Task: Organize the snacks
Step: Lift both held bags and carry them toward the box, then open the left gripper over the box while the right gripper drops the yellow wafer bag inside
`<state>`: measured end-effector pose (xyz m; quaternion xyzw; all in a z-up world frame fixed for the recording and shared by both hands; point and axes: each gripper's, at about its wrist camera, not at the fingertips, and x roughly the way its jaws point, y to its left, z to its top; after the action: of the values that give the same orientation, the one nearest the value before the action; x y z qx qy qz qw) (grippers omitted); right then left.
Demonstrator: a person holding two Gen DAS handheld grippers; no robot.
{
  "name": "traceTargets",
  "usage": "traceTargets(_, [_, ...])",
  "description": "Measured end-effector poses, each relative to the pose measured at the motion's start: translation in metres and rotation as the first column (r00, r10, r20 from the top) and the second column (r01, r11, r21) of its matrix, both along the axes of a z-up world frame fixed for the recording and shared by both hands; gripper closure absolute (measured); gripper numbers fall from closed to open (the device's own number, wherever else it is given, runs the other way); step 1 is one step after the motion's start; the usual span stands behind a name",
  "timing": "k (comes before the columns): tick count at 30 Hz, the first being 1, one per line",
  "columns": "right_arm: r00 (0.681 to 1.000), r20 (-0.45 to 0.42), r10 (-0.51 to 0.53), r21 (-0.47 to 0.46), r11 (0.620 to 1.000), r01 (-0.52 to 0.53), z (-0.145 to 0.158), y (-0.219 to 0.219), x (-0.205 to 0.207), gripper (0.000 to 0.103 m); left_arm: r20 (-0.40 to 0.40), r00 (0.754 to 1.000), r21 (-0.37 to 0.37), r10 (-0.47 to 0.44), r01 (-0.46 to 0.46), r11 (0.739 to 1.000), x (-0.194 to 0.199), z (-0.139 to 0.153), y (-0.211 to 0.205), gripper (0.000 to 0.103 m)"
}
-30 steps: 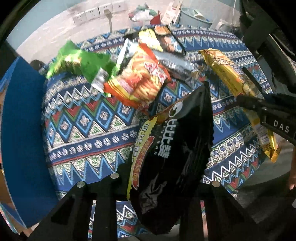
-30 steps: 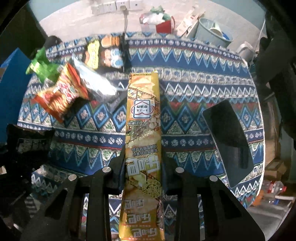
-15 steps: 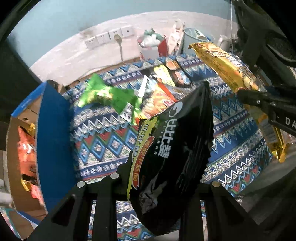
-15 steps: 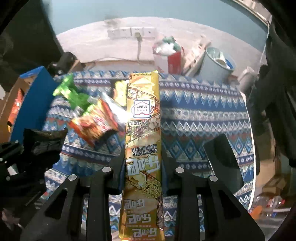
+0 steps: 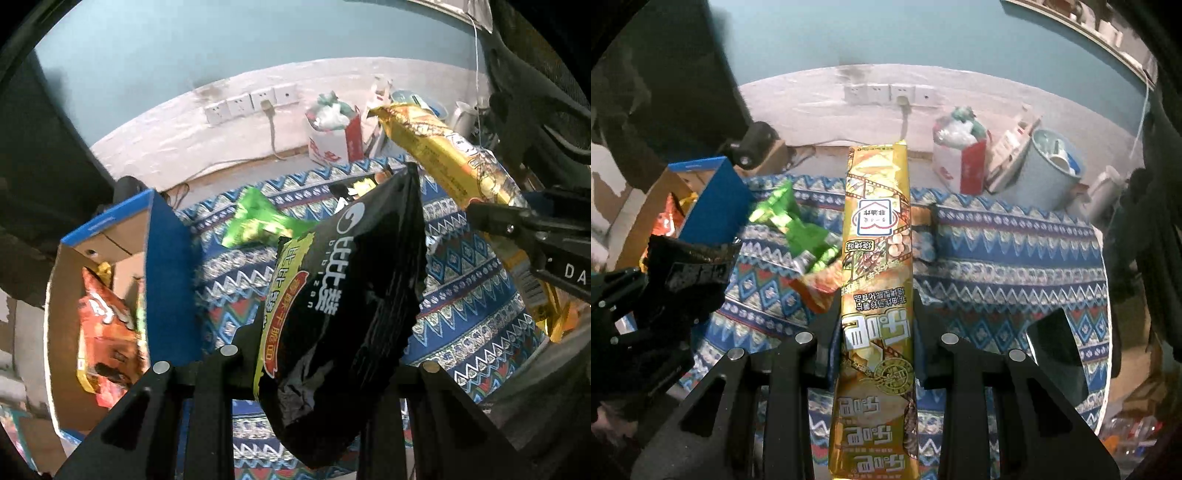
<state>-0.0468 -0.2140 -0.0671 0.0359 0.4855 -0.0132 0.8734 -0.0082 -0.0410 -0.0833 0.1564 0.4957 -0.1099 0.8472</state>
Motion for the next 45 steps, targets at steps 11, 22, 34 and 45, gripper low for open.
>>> traceTargets(11, [0.997, 0.025, 0.067, 0.000, 0.998, -0.067, 0.014, 0.040, 0.020, 0.074, 0.054, 0.998, -0.022, 0.040, -0.039, 0.999, 0.001, 0.021, 0.036, 0.077])
traceTargets(22, [0.990, 0.034, 0.135, -0.003, 0.991, -0.135, 0.020, 0.084, 0.040, 0.074, 0.073, 0.992, -0.047, 0.099, -0.096, 0.994, 0.002, 0.032, 0.075, 0.077])
traceTargets(34, [0.975, 0.028, 0.219, 0.008, 0.976, -0.219, 0.021, 0.144, 0.072, 0.074, 0.079, 0.978, -0.073, 0.195, -0.190, 0.979, 0.006, 0.036, 0.133, 0.077])
traceTargets(45, [0.963, 0.019, 0.268, 0.043, 0.962, -0.269, 0.017, 0.195, 0.102, 0.074, 0.067, 0.950, -0.100, 0.306, -0.299, 0.949, 0.011, 0.035, 0.193, 0.077])
